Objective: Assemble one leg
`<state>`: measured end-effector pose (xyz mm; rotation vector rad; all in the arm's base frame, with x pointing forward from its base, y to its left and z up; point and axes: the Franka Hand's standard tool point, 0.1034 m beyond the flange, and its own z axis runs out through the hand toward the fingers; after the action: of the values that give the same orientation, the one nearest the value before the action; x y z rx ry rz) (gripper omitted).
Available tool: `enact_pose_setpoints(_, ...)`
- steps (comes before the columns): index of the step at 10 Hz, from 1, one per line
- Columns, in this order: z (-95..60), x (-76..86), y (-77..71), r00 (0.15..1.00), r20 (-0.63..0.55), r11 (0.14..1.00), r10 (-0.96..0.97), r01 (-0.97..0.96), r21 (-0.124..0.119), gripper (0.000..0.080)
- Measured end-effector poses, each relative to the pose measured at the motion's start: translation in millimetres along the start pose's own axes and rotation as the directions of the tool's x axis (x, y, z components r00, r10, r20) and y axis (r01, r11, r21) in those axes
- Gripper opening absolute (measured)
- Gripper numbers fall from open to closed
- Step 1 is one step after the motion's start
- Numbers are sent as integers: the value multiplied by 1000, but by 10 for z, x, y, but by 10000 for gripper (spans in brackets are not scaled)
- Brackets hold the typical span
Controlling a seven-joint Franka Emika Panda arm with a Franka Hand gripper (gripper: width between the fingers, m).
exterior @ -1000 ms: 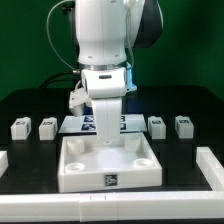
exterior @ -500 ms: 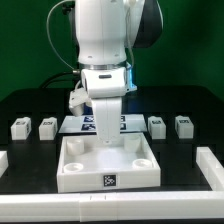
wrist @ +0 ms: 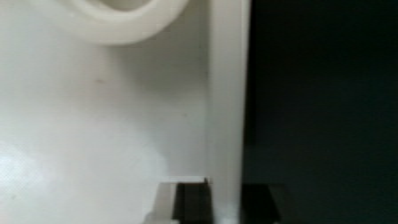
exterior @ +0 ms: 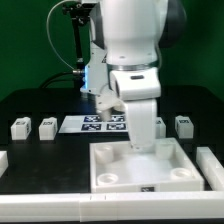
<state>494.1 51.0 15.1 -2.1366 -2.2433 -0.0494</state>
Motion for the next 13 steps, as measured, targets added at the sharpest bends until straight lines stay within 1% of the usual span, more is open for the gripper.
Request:
enact_pose_setpoints(1,8,47,56,1000,-5,1000,-6,6,-5,59)
enact_pose_setpoints(3,24,89,79,1000,-5,999,30,-30,18,59)
enact_pose_setpoints(4,28,142,104,998,-7,998,58,-58,22,59)
enact_pose_setpoints(5,27,152,105,997,-5,997,74,-74,32,59)
enact_pose_setpoints(7,36,144,96,997,-5,997,75,-75,33,61)
enact_pose_setpoints(9,39,138,95,997,-5,997,76,-76,34,410)
enact_pose_setpoints(10,40,136,94,997,-5,997,76,-76,34,545)
enact_pose_setpoints(11,41,136,94,997,-5,996,77,-76,34,545)
enact_pose_setpoints(12,42,135,93,997,-5,996,77,-76,34,628)
enact_pose_setpoints(13,42,134,93,997,-5,996,77,-77,35,643)
